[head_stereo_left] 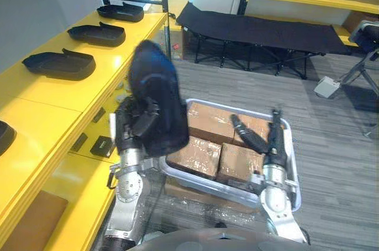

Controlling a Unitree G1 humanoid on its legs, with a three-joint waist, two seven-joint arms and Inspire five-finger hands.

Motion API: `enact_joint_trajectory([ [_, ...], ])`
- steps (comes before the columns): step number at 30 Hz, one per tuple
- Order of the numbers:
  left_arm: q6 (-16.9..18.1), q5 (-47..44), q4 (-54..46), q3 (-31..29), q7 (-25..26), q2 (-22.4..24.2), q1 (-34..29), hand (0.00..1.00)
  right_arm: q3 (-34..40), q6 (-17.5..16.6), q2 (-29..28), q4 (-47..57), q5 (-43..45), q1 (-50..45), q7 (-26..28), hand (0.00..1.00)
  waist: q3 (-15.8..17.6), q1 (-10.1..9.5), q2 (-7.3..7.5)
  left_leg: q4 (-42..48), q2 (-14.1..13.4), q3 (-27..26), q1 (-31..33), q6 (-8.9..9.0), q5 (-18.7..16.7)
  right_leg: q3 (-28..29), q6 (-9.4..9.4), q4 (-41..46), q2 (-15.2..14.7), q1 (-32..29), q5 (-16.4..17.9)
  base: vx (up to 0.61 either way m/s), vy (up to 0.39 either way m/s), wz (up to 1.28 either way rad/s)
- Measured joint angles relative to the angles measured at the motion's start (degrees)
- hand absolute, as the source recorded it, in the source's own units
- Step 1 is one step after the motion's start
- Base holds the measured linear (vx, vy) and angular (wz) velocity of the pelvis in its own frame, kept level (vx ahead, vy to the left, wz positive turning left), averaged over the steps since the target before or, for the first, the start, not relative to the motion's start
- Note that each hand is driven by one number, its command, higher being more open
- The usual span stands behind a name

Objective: Walk over and take three plastic housings, then place them on the shelf

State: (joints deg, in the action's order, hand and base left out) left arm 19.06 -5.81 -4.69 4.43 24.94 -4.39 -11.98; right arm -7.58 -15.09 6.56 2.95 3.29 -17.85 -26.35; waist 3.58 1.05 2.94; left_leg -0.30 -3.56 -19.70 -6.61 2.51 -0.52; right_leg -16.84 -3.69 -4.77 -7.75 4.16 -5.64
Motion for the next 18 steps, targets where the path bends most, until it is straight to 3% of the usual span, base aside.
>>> enact_joint_trajectory([
  [3, 0.70, 1.22, -0.02, -2.63, 3.53, 0.02, -0.24, 0.00, 0.80, -2.61, 0.40, -0.09, 6.26, -1.48, 3.13, 1.00, -0.01, 0.47, 0.00, 0.02, -0.26, -0.38, 0.00, 0.15, -0.10, 0.41, -0.07, -0.01, 0.11, -0.23, -0.02, 0.03, 0.002, -0.07],
  [8, 2.36, -5.29, -2.61, -2.17, -1.95, 0.05, -3.51, 0.00, 0.79, -4.30, 0.06, -6.28, 12.15, -3.31, 9.69, 1.00, -0.12, 0.11, -0.17, 0.19, -0.78, -1.66, -0.72, 0.68, -0.90, 1.81, 0.02, 0.00, 0.95, -0.31, -0.18, 0.05, -0.006, -0.15],
  [13, 2.36, -8.08, -2.54, -2.22, -2.69, -0.02, -4.63, 0.00, 4.02, -4.28, 0.17, -10.77, 15.33, -5.72, 13.84, 1.00, -0.20, 0.37, -0.75, 2.78, -1.29, -1.61, 0.60, 0.60, -2.50, 2.01, 0.02, 0.28, 0.82, -0.20, -0.14, 0.02, 0.007, -0.04],
  [16, 2.36, -8.10, -2.55, -2.20, -3.41, -0.13, -4.44, 0.00, 6.13, -4.29, 0.57, -11.66, 16.45, -6.42, 14.76, 1.00, -0.17, 0.74, -1.03, 3.53, -0.96, 1.76, 2.59, 0.49, -2.57, -1.07, -0.18, 0.31, 0.56, 0.20, 0.19, -0.01, -0.012, 0.58],
  [18, 2.35, -8.24, -2.59, -2.09, -4.48, -0.17, -4.63, 0.00, 5.98, -4.42, 0.80, -11.68, 17.53, -6.10, 14.87, 1.00, 0.00, 0.59, -1.42, 3.67, -0.55, 6.84, 4.30, 0.64, -2.38, -5.85, -0.29, 1.25, -0.16, 1.30, 1.67, -0.02, -0.002, 1.03],
])
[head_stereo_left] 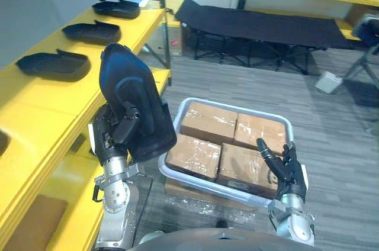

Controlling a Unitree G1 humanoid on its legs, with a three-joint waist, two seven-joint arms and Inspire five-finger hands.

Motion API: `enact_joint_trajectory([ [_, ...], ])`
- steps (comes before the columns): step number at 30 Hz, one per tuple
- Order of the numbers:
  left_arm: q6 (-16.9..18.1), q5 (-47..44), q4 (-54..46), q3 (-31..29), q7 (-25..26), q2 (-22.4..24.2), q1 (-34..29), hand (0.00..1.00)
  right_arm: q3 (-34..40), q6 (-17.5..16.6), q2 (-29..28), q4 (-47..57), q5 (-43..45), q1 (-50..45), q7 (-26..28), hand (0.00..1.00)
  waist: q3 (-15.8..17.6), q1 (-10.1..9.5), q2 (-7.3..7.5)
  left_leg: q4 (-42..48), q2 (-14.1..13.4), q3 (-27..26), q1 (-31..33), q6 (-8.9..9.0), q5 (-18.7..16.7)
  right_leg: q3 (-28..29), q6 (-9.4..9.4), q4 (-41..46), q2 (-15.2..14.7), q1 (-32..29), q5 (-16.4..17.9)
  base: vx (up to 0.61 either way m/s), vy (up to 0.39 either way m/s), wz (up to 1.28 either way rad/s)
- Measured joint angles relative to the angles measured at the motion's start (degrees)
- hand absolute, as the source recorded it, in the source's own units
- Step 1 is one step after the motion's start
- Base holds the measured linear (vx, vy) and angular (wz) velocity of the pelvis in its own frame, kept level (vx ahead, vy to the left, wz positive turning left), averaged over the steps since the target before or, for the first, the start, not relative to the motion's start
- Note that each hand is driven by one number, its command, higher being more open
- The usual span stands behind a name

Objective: Walk over and take three plastic housings, then place them on the shelf

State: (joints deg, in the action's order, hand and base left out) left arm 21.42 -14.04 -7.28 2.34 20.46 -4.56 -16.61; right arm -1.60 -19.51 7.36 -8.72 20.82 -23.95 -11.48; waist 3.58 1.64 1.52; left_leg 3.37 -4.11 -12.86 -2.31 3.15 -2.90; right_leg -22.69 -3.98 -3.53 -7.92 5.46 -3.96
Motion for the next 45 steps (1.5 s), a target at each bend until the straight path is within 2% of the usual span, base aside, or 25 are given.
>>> enact_joint_trajectory([
  [4, 0.00, -3.96, -2.44, -0.14, -1.26, 0.09, -4.68, 0.00, -4.40, -0.01, 2.56, -1.88, -1.70, 3.73, 0.82, 1.00, 0.65, -2.31, -1.75, 0.34, 0.47, 7.12, 1.52, 0.00, 1.58, -7.16, -0.08, 2.60, -0.52, 2.02, 2.84, 0.00, -0.021, 0.98],
  [6, 0.00, -4.74, -2.73, -0.27, -3.67, 0.04, -5.91, 0.00, -5.50, 0.00, 2.73, -3.58, -5.06, 5.85, -0.17, 1.00, 1.05, -3.44, -2.42, 0.10, 0.33, 8.33, 2.96, -0.42, 1.72, -11.92, -0.04, 2.59, -0.78, 3.27, 3.34, -0.01, -0.037, 1.36],
  [8, 0.00, -6.23, -2.72, 0.11, -7.26, -0.02, -6.52, 0.00, -5.97, 0.02, 3.36, -4.11, -6.68, 7.39, -2.18, 1.00, 2.03, -3.29, -3.19, 1.50, -2.96, -0.95, 4.45, -1.09, 2.55, -18.38, 0.03, 2.92, -1.15, 5.26, 3.72, 0.00, -0.005, 1.71],
  [10, 0.05, -6.25, -2.72, 0.23, -9.92, -0.08, -6.61, 0.00, -5.91, 0.02, 4.37, -4.81, -7.04, 8.66, -4.10, 1.00, 2.35, -4.02, -4.44, 2.29, -4.18, -4.79, 4.93, -0.25, 5.14, -21.23, -1.23, 5.97, -2.73, 5.84, 5.88, 0.03, 0.112, 1.11],
  [11, 0.66, -6.32, -2.72, 0.15, -10.59, -0.13, -7.26, 0.00, -5.95, 0.03, 4.32, -5.60, -7.09, 9.38, -4.45, 1.00, 2.56, -5.02, -4.18, 2.04, -3.41, -4.46, 4.77, -0.58, 5.37, -21.12, -1.36, 7.76, -3.94, 5.47, 6.55, 0.02, 0.156, 0.57],
  [12, 1.21, -6.35, -2.73, 0.05, -10.71, -0.29, -7.68, 0.00, -5.96, -0.03, 4.10, -5.59, -7.14, 9.72, -4.47, 1.00, 2.37, -5.04, -4.50, 1.92, -2.97, -4.29, 4.73, -0.62, 5.37, -20.98, -1.70, 8.52, -4.36, 5.40, 7.08, 0.02, 0.132, 0.15],
  [16, 2.30, -7.79, -2.74, 0.08, -12.05, -1.51, -9.02, 0.00, -6.04, -0.88, 3.63, -5.60, -7.04, 10.01, -4.17, 1.00, 3.23, -5.51, -3.16, 0.80, -1.21, -5.93, 3.53, -1.78, 4.63, -19.00, -2.47, 11.57, -7.13, 4.16, 8.29, 0.02, 0.144, -0.16],
  [17, 2.23, -7.99, -2.74, 1.09, -12.80, -1.68, -8.98, 0.00, -5.87, -0.92, 2.76, -5.60, -6.90, 8.92, -4.00, 1.00, 4.02, -4.86, -1.89, -0.22, 0.22, -6.70, 2.90, -2.22, 4.61, -17.85, -2.54, 12.44, -8.80, 3.56, 8.29, 0.03, 0.175, -0.16],
  [21, 2.01, -7.94, -2.82, 1.65, -13.09, -1.65, -8.75, 0.00, -6.71, -0.92, 1.38, -5.58, -6.92, 8.95, -3.66, 1.00, 4.02, -4.75, -1.84, -0.64, 1.33, -5.46, 3.16, -2.82, 5.14, -18.65, -2.92, 12.53, -9.42, 3.56, 8.05, 0.05, 0.068, 0.09],
  [24, 2.00, -7.82, -3.44, 1.91, -12.93, -1.35, -8.83, 0.00, -7.56, -0.90, 1.43, -5.54, -7.69, 8.77, -3.19, 1.00, 4.02, -4.45, -2.11, -0.77, 1.77, -2.85, 5.09, -3.00, 6.20, -22.57, -2.70, 13.34, -9.53, 3.88, 8.74, 0.00, -0.015, 0.67],
  [25, 2.01, -7.93, -4.20, 1.92, -13.06, -1.05, -8.72, 0.00, -7.61, -0.90, 1.51, -5.41, -8.98, 8.70, -3.04, 1.00, 5.01, -4.64, -2.14, -0.96, 1.71, -3.71, 6.01, -4.25, 5.17, -25.86, -3.32, 14.97, -10.63, 4.60, 9.56, -0.02, -0.009, 0.79],
  [26, 2.02, -7.96, -4.31, 1.88, -13.17, -1.15, -8.72, 0.00, -7.66, -0.83, 1.47, -5.24, -9.22, 8.68, -3.09, 1.00, 5.60, -4.87, -2.07, 0.23, 0.90, -8.21, 5.96, -4.82, 4.36, -27.18, -3.71, 15.71, -10.91, 5.12, 9.84, -0.01, 0.015, 1.20],
  [27, 2.02, -7.94, -4.26, 2.23, -13.42, -1.25, -8.69, 0.00, -7.68, -0.87, 1.84, -4.39, -9.24, 8.21, -3.49, 1.00, 6.27, -4.04, -2.42, 3.18, -1.72, -15.64, 6.36, -5.17, 3.87, -29.76, -3.66, 17.30, -11.66, 6.21, 10.21, 0.02, 0.049, 1.24],
  [28, 2.04, -7.89, -4.27, 3.03, -13.62, -1.27, -8.52, 0.00, -7.35, -0.95, 2.66, -4.17, -9.23, 8.27, -4.28, 1.00, 6.48, -3.96, -3.24, 6.00, -2.44, -16.67, 8.11, -5.14, 3.85, -31.07, -3.50, 19.89, -12.91, 6.09, 10.70, 0.02, 0.075, 1.23],
  [29, 2.19, -7.87, -4.29, 3.45, -13.56, -1.54, -8.49, 0.00, -7.08, -0.95, 3.50, -4.18, -9.21, 8.71, -4.58, 1.00, 6.44, -4.60, -4.02, 7.60, -2.40, -16.23, 9.22, -5.38, 3.39, -31.09, -3.31, 21.58, -13.93, 5.61, 11.21, 0.02, 0.079, 0.72],
  [31, 2.24, -7.86, -4.28, 3.51, -12.74, -2.03, -8.35, 0.00, -6.89, -0.99, 3.92, -4.19, -9.30, 10.13, -5.34, 1.00, 7.13, -4.80, -4.03, 10.91, -2.05, -15.35, 11.45, -6.48, 1.96, -31.31, -3.71, 23.60, -15.39, 5.50, 12.17, 0.02, 0.093, 0.47],
  [34, 2.23, -7.92, -4.27, 3.34, -11.08, -2.22, -8.62, 0.00, -6.89, -1.74, 3.58, -4.21, -10.61, 12.66, -6.48, 1.00, 9.36, -6.73, -3.39, 17.93, -2.55, -15.03, 12.60, -7.05, -2.83, -31.02, -4.69, 24.44, -16.42, 7.43, 13.27, 0.00, 0.126, 0.13],
  [35, 2.20, -7.90, -4.28, 3.19, -11.06, -2.33, -8.61, 0.00, -6.73, -2.75, 3.34, -4.18, -11.13, 13.09, -7.16, 1.00, 9.53, -7.36, -2.79, 20.79, -2.39, -14.90, 13.56, -7.25, -5.58, -30.73, -6.36, 24.63, -17.42, 8.20, 15.08, -0.02, 0.165, 0.13],
  [37, 2.11, -7.83, -4.28, 2.82, -11.20, -2.40, -8.65, 0.00, -6.14, -2.92, 2.79, -4.18, -11.14, 13.99, -7.85, 1.00, 9.69, -7.83, -2.41, 23.44, -2.21, -15.64, 14.11, -7.62, -8.15, -30.81, -7.09, 25.89, -18.82, 8.44, 15.90, 0.00, 0.149, 0.15],
  [38, 2.11, -7.78, -4.28, 1.85, -11.38, -2.51, -8.61, 0.00, -5.43, -2.96, 1.52, -4.18, -11.15, 14.47, -8.15, 1.00, 9.69, -7.82, -1.53, 23.75, -1.68, -17.24, 13.79, -8.11, -9.18, -30.81, -6.97, 25.95, -20.11, 8.67, 16.22, 0.07, 0.190, 0.35],
  [40, 2.11, -6.44, -4.29, 0.05, -11.46, -2.58, -8.06, 0.00, -5.06, -3.43, 0.39, -4.13, -11.23, 14.63, -9.38, 1.00, 9.25, -7.43, -0.74, 25.10, -1.11, -18.01, 13.76, -9.05, -11.21, -30.16, -3.71, 27.59, -21.32, 8.83, 17.01, 0.10, 0.167, 0.52],
  [42, 2.10, -2.32, -4.45, -0.92, -10.63, -2.57, -7.31, 0.00, -4.47, -3.44, 0.88, -4.12, -11.38, 14.61, -9.86, 1.00, 9.03, -7.02, -0.43, 23.33, 2.36, -15.59, 12.35, -11.17, -11.81, -25.91, 6.21, 37.16, -25.84, 6.26, 11.54, 0.17, 0.218, 0.72],
  [43, 2.11, -0.69, -4.97, -1.59, -10.30, -3.19, -6.74, 0.00, -4.10, -3.51, 0.73, -4.14, -11.62, 15.13, -10.16, 1.00, 8.99, -6.26, -0.45, 21.29, 3.94, -13.71, 10.86, -11.67, -11.54, -18.81, 9.20, 44.05, -26.54, 2.45, 10.17, 0.20, 0.217, 0.77],
  [44, 2.11, -0.60, -5.32, -1.85, -9.91, -3.84, -6.18, 0.00, -4.07, -3.65, 0.64, -4.13, -11.62, 15.71, -10.25, 1.00, 8.95, -5.85, -0.55, 20.28, 4.24, -12.39, 10.25, -11.87, -11.03, -14.50, 7.42, 47.46, -25.12, -0.01, 11.42, 0.21, 0.160, 0.86],
  [45, 2.11, -0.77, -6.25, -2.54, -9.24, -4.84, -5.04, 0.00, -3.92, -3.87, 0.62, -3.23, -11.60, 16.58, -10.26, 1.00, 8.94, -5.43, -0.56, 17.46, 4.96, -10.50, 8.52, -11.81, -9.88, -8.73, 4.62, 51.43, -21.18, -4.12, 14.26, 0.24, 0.117, 0.78],
])
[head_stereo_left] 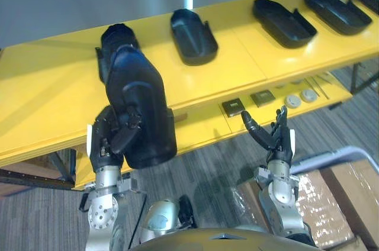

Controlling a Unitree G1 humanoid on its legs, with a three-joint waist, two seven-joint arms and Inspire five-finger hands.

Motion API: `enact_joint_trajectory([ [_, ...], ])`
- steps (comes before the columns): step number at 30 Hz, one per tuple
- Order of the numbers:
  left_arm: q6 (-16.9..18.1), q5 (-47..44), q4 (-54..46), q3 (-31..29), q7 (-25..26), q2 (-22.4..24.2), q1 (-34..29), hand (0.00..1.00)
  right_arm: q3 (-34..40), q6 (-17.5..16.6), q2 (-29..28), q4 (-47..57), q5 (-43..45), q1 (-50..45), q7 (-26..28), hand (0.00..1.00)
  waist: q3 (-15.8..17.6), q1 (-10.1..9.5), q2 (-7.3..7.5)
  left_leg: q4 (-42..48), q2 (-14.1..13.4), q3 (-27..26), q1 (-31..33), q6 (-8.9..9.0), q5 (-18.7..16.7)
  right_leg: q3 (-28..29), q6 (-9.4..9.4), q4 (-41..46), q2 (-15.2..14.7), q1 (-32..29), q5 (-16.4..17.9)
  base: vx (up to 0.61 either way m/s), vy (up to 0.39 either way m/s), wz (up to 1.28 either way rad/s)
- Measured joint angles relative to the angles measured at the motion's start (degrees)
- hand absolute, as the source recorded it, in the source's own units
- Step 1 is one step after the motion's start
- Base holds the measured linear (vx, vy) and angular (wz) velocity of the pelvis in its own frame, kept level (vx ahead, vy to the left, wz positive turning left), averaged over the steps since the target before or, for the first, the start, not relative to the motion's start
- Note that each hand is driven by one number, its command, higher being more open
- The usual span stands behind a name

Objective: Walk over and take three plastic housings, then place them on the shelf

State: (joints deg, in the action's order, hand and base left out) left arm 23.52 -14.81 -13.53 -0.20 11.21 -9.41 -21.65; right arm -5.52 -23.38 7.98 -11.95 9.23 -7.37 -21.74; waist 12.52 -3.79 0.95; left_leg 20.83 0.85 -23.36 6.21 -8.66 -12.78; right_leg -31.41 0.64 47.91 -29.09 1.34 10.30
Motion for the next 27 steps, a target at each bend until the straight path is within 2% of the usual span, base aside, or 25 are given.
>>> enact_joint_trajectory([
  [1, 0.02, -0.06, -0.74, -0.51, 0.30, -0.40, 1.09, 0.00, 0.45, -0.06, 0.00, 2.17, -0.25, 0.00, -0.07, 1.00, -0.06, 0.28, -0.05, -2.25, 0.53, 1.53, -1.49, 0.29, 0.82, 1.87, -0.70, 0.50, 2.94, -2.12, 1.70, 0.29, 0.125, 0.91],
  [2, 0.04, -0.11, -1.99, -1.30, 0.77, -0.63, 2.57, 0.00, 1.76, -0.67, 0.09, 6.01, -1.99, 0.28, -0.12, 1.00, -0.19, 0.64, -0.25, -4.92, 1.01, 3.38, -3.20, 1.30, 1.75, 2.54, -1.34, -1.68, 6.48, -4.75, 3.63, 0.31, 0.101, 0.88],
  [3, 0.06, -0.13, -2.79, -1.88, 1.27, -0.75, 4.22, 0.00, 3.53, -1.96, 0.39, 10.24, -2.25, 0.44, 0.15, 1.00, -0.58, 0.96, -0.85, -6.61, 1.14, 5.09, -4.31, 2.16, 2.34, 4.22, -2.22, -6.88, 10.43, -7.66, 4.68, 0.27, 0.065, 0.78],
  [4, 0.13, -0.43, -3.02, -1.91, 1.41, -0.83, 5.22, 0.00, 4.85, -2.81, 0.71, 12.34, -2.17, 0.59, 0.48, 1.00, -0.72, 1.20, -1.14, -7.46, 1.32, 6.27, -4.91, 2.35, 2.51, 5.66, -2.55, -9.88, 12.35, -9.03, 4.74, 0.28, 0.040, 0.88],
  [5, 0.13, -0.40, -3.06, -1.82, 1.69, -0.81, 7.56, 0.00, 7.74, -3.96, 1.64, 15.98, -2.10, 1.32, 1.03, 1.00, -0.92, 1.92, -1.37, -8.35, 1.74, 8.71, -5.86, 2.45, 2.59, 9.99, -3.63, -15.37, 15.44, -11.42, 4.09, 0.23, 0.010, 0.84],
  [6, 0.13, -0.29, -3.05, -1.76, 2.02, -0.87, 8.57, 0.00, 9.12, -4.18, 2.14, 17.45, -2.06, 1.98, 1.14, 1.00, -1.03, 2.60, -1.33, -8.52, 1.95, 10.01, -6.37, 2.47, 2.58, 12.58, -4.58, -17.72, 16.87, -11.95, 3.51, 0.36, -0.038, 1.37],
  [7, 0.09, -0.28, -3.01, -1.16, 2.54, -1.24, 10.75, 0.00, 12.66, -4.97, 3.88, 20.52, -2.03, 3.00, 1.01, 1.00, -1.41, 4.04, -0.67, -8.83, 2.89, 13.36, -8.07, 3.22, 2.14, 15.97, -4.87, -22.98, 18.96, -12.51, 0.80, 0.32, -0.071, 1.21],
  [8, 0.07, -0.19, -3.04, -1.15, 2.50, -1.57, 11.26, 0.00, 13.76, -5.07, 4.45, 21.40, -2.02, 3.34, 0.87, 1.00, -1.75, 4.33, -0.06, -8.83, 3.45, 14.39, -8.91, 3.81, 1.80, 15.70, -3.95, -25.25, 19.00, -12.13, -2.32, 0.40, -0.130, 1.21],
  [9, 0.07, -0.17, -3.28, -1.42, 2.61, -2.67, 11.58, 0.00, 14.80, -5.60, 5.60, 21.75, -2.01, 4.34, 0.25, 1.00, -3.18, 4.23, 2.06, -7.76, 4.54, 15.10, -9.69, 5.54, 0.72, 14.82, -1.90, -29.93, 19.14, -11.65, -9.00, 0.28, -0.123, 0.52],
  [10, -0.02, -0.26, -3.30, -1.47, 2.84, -1.98, 11.34, 0.00, 15.28, -5.71, 7.16, 21.52, -2.01, 5.27, 0.08, 1.00, -4.20, 3.63, 1.09, -6.38, 3.24, 15.22, -9.71, 6.72, -0.49, 14.00, -2.10, -31.73, 19.82, -9.68, -8.73, 0.35, -0.132, 0.23],
  [11, -0.02, -0.35, -4.11, -2.07, 2.97, -1.65, 10.76, 0.00, 15.28, -5.71, 8.32, 21.55, -2.25, 6.97, -0.40, 1.00, -4.85, 2.96, -0.01, -4.95, 1.52, 15.00, -9.55, 7.87, -1.17, 13.41, -1.70, -36.74, 21.97, -6.75, -10.31, 0.33, -0.099, -0.06],
  [12, -0.02, -0.34, -5.14, -2.51, 2.94, -1.65, 10.37, 0.00, 15.28, -5.71, 8.54, 21.56, -3.04, 8.02, -0.94, 1.00, -5.00, 2.59, -0.29, -4.55, 0.82, 14.48, -9.74, 8.09, -1.30, 13.11, -1.53, -40.26, 23.16, -4.91, -11.41, 0.30, -0.083, -0.06],
  [13, -0.02, -0.39, -5.77, -2.68, 2.86, -1.64, 10.31, 0.00, 15.36, -5.70, 8.72, 21.63, -3.77, 8.55, -1.54, 1.00, -5.03, 2.51, -0.53, -3.97, 0.40, 14.15, -9.66, 8.47, -1.52, 12.90, -1.24, -42.37, 23.78, -3.78, -12.24, 0.25, -0.066, 0.02],
  [15, 0.00, -0.82, -8.61, -3.25, 1.01, -1.53, 10.19, 0.00, 16.02, -5.63, 9.70, 22.32, -6.72, 8.99, -3.16, 1.00, -4.91, 2.30, -0.44, 3.85, -0.11, 13.16, -6.55, 9.75, -1.68, 13.07, -1.24, -47.62, 23.90, -0.29, -13.92, 0.18, -0.014, 0.03],
  [16, 0.27, -1.46, -9.97, -3.29, -0.45, -1.67, 9.96, 0.00, 16.76, -5.58, 9.63, 22.88, -7.98, 9.05, -3.75, 1.00, -4.85, 1.69, -0.29, 3.63, -0.63, 11.84, -5.53, 8.45, -3.47, 13.43, -1.30, -47.84, 23.17, 0.00, -13.97, 0.13, 0.019, -0.03],
  [17, 0.48, -2.76, -12.42, -3.33, -2.41, -1.75, 9.93, 0.00, 18.27, -5.48, 9.32, 24.03, -8.67, 9.15, -4.13, 1.00, -5.05, 2.41, -1.28, -5.79, -2.95, 10.83, -6.76, 8.82, -1.91, 13.66, -1.41, -47.50, 23.37, -0.30, -13.95, 0.15, 0.056, -0.11],
  [18, 1.64, -3.07, -14.47, -3.38, -3.82, -1.54, 10.01, 0.00, 19.44, -5.40, 8.85, 24.64, -8.86, 9.00, -4.08, 1.00, -4.97, 2.58, -1.58, -10.50, -3.20, 8.82, -8.53, 8.66, 2.48, 14.50, -2.12, -47.34, 23.25, -0.31, -13.59, 0.10, 0.035, -0.12],
  [21, 4.21, -6.68, -18.69, -3.41, -5.64, -1.59, 10.41, 0.00, 20.94, -4.75, 7.11, 28.96, -8.33, 7.19, -3.31, 1.00, -5.12, 4.02, -1.50, -10.87, -2.16, 8.04, -9.10, 8.80, 2.59, 15.13, -2.70, -48.10, 22.31, -0.02, -14.01, 0.08, 0.091, -0.18],
  [25, 4.26, -7.52, -19.46, -3.27, -5.47, -1.47, 10.42, 0.00, 21.83, -4.70, 5.07, 31.09, -7.86, 4.82, -1.61, 1.00, -5.14, 4.44, -1.50, -10.94, -1.59, 7.21, -11.49, 8.80, 2.59, 16.10, -2.74, -49.12, 22.13, 2.22, -14.01, 0.05, 0.047, -0.20],
  [27, 4.24, -7.60, -19.62, -3.29, -5.73, -1.50, 10.40, 0.00, 21.88, -4.71, 5.00, 31.32, -6.52, 3.37, -0.53, 1.00, -5.16, 5.51, -1.85, -11.32, -2.12, 7.22, -11.56, 8.81, 2.59, 16.16, -2.79, -49.63, 22.48, 2.24, -13.92, -0.07, -0.039, -0.05],
])
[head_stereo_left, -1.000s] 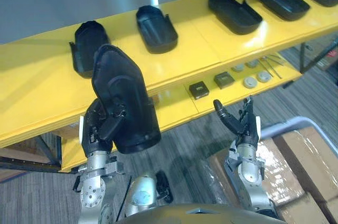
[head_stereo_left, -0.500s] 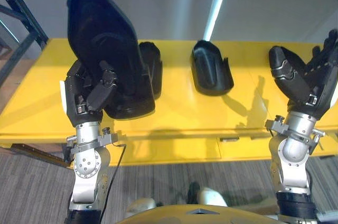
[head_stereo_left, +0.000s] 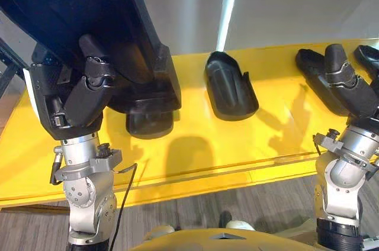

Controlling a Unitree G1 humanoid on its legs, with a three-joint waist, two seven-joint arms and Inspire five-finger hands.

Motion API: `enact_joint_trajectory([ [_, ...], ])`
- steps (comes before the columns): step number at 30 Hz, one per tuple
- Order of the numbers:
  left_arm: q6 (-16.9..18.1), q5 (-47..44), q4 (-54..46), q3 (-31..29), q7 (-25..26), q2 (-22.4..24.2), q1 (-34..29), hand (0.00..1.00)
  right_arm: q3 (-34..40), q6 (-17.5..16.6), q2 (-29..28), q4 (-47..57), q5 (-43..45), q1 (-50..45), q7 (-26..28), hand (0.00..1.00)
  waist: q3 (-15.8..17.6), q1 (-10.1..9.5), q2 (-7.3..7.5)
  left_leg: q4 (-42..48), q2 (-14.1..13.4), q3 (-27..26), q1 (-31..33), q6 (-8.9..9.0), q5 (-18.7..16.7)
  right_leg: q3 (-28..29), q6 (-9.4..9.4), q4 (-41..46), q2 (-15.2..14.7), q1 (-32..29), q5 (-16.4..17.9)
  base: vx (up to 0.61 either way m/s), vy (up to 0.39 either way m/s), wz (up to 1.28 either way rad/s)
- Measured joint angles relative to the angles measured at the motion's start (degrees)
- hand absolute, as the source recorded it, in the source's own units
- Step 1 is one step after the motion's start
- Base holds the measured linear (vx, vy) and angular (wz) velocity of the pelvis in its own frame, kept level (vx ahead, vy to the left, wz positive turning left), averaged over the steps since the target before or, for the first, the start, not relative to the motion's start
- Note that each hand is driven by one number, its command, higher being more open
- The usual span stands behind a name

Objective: Walk over and take three plastic housings, then place them on the shelf

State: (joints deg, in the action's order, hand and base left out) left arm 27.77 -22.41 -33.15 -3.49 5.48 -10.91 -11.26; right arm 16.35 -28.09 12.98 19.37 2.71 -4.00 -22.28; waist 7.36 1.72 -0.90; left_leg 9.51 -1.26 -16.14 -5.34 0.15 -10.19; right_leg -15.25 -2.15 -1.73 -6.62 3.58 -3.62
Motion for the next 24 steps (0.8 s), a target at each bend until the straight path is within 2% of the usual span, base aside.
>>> enact_joint_trajectory([
  [7, 0.00, -0.21, -0.23, -0.77, -0.71, 0.01, -0.52, 0.00, -0.77, 0.00, 0.00, 0.02, 0.99, -0.66, 1.92, 1.00, -0.14, -0.19, -1.48, -1.05, -0.98, 0.32, -0.04, 0.05, 0.00, -0.18, 0.04, -0.48, 1.18, -0.05, 0.03, -0.11, -0.056, 0.00],
  [10, -0.20, -0.12, -2.04, -1.87, -0.62, 0.08, -2.85, 0.00, -4.26, -0.02, -0.88, 0.03, 7.27, -3.36, 6.63, 1.00, -0.10, -0.06, -2.19, 1.79, -2.12, 1.08, 1.84, 0.96, -0.98, -0.82, 0.42, -0.12, 1.73, 0.01, 0.79, -0.10, -0.043, 0.13],
  [11, -0.50, -0.12, -1.62, -1.78, -0.70, 0.44, -2.75, 0.00, -5.18, 0.01, -1.79, -0.52, 8.33, -4.49, 8.03, 1.00, 0.45, 0.26, -1.58, 5.28, -2.05, 1.61, 3.57, 2.78, -1.10, -1.95, 0.72, 0.86, 0.42, 0.05, 1.22, -0.09, 0.018, 0.47],
  [12, -0.68, -0.11, -1.05, -1.63, -0.82, 0.87, -2.51, 0.00, -5.39, 0.16, -2.20, -1.25, 8.38, -4.46, 8.41, 1.00, 1.21, 0.36, -0.48, 10.14, -2.70, 0.46, 5.51, 2.33, -3.75, -2.72, 0.71, 1.89, -1.06, -0.21, 1.53, -0.17, 0.040, 0.57],
  [13, -0.66, -0.21, 0.28, -1.00, -0.78, 1.25, -2.93, 0.00, -6.14, 0.75, -2.77, -2.55, 9.58, -4.32, 9.62, 1.00, 1.62, -0.05, 0.44, 17.74, -5.74, -3.48, 8.08, -2.14, -5.93, -3.54, 0.97, 5.09, -3.98, -1.36, 2.86, -0.21, 0.050, 0.58],
  [14, -0.67, 0.12, 2.17, -0.40, -0.59, 2.16, -4.02, 0.00, -7.20, 1.08, -2.38, -3.21, 9.73, -4.38, 11.22, 1.00, 2.22, 0.22, 1.60, 20.56, -9.70, -3.21, 9.72, -2.34, -4.82, -4.18, -0.18, 8.10, -7.22, -2.31, 4.66, -0.19, 0.054, 0.52],
  [16, -0.62, 0.39, 3.33, 0.40, -0.12, 2.84, -5.20, 0.00, -8.12, 1.07, -1.95, -3.21, 9.89, -4.37, 12.39, 1.00, 1.90, 0.34, 1.04, 21.47, -12.49, -0.48, 10.99, -2.25, -2.95, -4.33, -1.08, 9.65, -9.23, -2.91, 5.37, -0.07, 0.156, 0.31],
  [18, -0.56, 2.92, 5.12, 0.92, 0.85, 3.76, -6.85, 0.00, -10.00, 0.97, -0.98, -4.54, 11.20, -3.84, 14.35, 1.00, 1.66, 0.37, 0.61, 21.06, -15.03, 4.71, 11.39, -1.54, 1.58, -2.93, -2.62, 13.52, -13.05, -5.28, 6.32, -0.02, 0.335, 0.08],
  [19, -0.53, 4.39, 6.02, 0.96, 1.02, 3.79, -7.51, 0.00, -11.28, 0.72, -0.32, -6.43, 11.27, -3.27, 14.51, 1.00, 1.39, 0.36, 0.11, 19.95, -15.64, 8.07, 11.02, -0.41, 4.20, -1.58, -3.61, 15.55, -14.58, -6.90, 6.45, -0.01, 0.353, -0.02],
  [20, -0.53, 5.18, 6.43, 0.96, 1.27, 3.78, -7.64, 0.00, -11.68, 0.67, 0.17, -7.64, 11.27, -2.69, 14.49, 1.00, 1.21, 0.33, -0.27, 19.00, -15.60, 9.48, 10.66, 0.26, 5.15, -1.00, -4.55, 16.40, -15.31, -7.70, 6.36, -0.01, 0.545, -0.09],
  [22, -0.57, 7.23, 7.18, 0.94, 1.64, 3.62, -7.71, 0.00, -12.12, 0.70, 1.88, -11.68, 11.27, 0.28, 13.90, 1.00, 1.10, 0.48, -2.67, 12.83, -14.94, 9.54, 7.64, 4.07, 6.35, 0.38, -8.52, 16.39, -16.78, -8.33, 4.35, -0.02, 0.564, -0.04],
  [23, -0.65, 7.00, 7.56, 0.87, 0.72, 2.30, -7.14, 0.00, -11.75, 1.11, 1.72, -12.53, 11.01, 0.86, 12.11, 1.00, 0.75, 0.66, -3.17, 9.90, -13.44, 7.23, 4.63, 10.73, 0.74, 0.52, -11.84, 15.13, -18.25, -7.22, 1.53, -0.02, 0.627, 0.17],
  [24, -0.80, 6.72, 8.45, 0.63, 0.21, 0.09, -5.90, 0.00, -11.68, 1.57, 0.89, -12.86, 9.80, 1.07, 10.44, 1.00, 1.58, 0.52, -1.18, 10.75, -10.74, 5.86, 4.64, 12.30, -2.40, 1.20, -11.96, 11.92, -20.80, -6.13, -2.89, -0.04, 0.627, 0.09],
])
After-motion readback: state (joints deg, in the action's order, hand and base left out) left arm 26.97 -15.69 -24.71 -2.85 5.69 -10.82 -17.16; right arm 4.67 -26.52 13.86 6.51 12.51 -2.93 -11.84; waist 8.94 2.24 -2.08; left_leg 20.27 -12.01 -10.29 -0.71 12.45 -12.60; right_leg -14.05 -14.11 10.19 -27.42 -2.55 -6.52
